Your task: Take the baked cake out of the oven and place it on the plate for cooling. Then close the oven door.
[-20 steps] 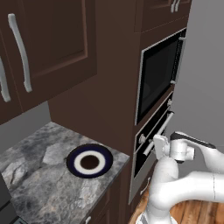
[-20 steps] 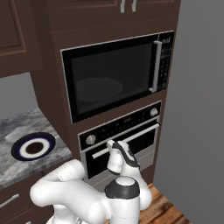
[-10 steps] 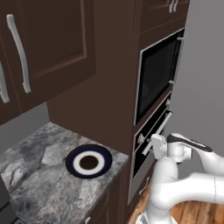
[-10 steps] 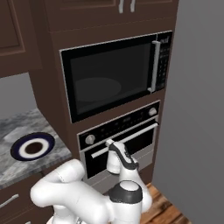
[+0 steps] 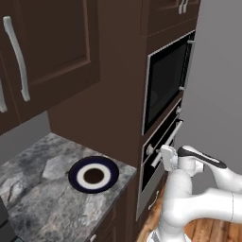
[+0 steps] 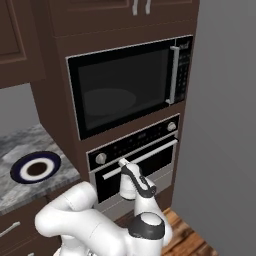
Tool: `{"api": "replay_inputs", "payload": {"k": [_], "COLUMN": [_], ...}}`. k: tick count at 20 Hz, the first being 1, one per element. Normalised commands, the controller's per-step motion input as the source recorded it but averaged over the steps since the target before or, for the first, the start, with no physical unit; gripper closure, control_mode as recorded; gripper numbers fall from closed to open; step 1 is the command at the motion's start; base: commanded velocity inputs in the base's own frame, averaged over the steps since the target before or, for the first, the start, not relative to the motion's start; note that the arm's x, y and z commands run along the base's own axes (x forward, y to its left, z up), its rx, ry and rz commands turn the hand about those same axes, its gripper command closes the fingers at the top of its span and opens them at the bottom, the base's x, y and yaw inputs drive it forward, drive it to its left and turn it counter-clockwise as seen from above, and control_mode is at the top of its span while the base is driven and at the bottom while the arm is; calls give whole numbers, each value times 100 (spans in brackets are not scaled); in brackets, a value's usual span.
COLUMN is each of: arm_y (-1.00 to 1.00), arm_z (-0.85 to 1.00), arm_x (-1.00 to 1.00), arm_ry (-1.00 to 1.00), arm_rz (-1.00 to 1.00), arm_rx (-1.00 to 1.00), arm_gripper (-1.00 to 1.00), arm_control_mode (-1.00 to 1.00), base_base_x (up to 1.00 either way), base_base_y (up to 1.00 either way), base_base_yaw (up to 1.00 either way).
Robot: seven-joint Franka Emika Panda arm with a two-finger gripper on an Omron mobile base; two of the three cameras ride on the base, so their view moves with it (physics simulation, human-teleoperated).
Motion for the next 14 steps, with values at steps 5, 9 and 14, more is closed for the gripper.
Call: {"api": "replay_inputs", "payload": {"k": [5, 9, 14], "arm_y": [22, 22, 1], "arm_z": [-31, -24, -7], "arm_x": [35, 35, 33], "arm_ry": [-1, -2, 0], "arm_rz": [0, 0, 0], "arm_rx": [0, 0, 8], "arm_gripper": [100, 100, 100], "arm_control_mode": [-100, -100, -100], "base_base_x": [0, 0, 0], "base_base_y": [0, 0, 0], "base_base_yaw": [0, 0, 0]}}
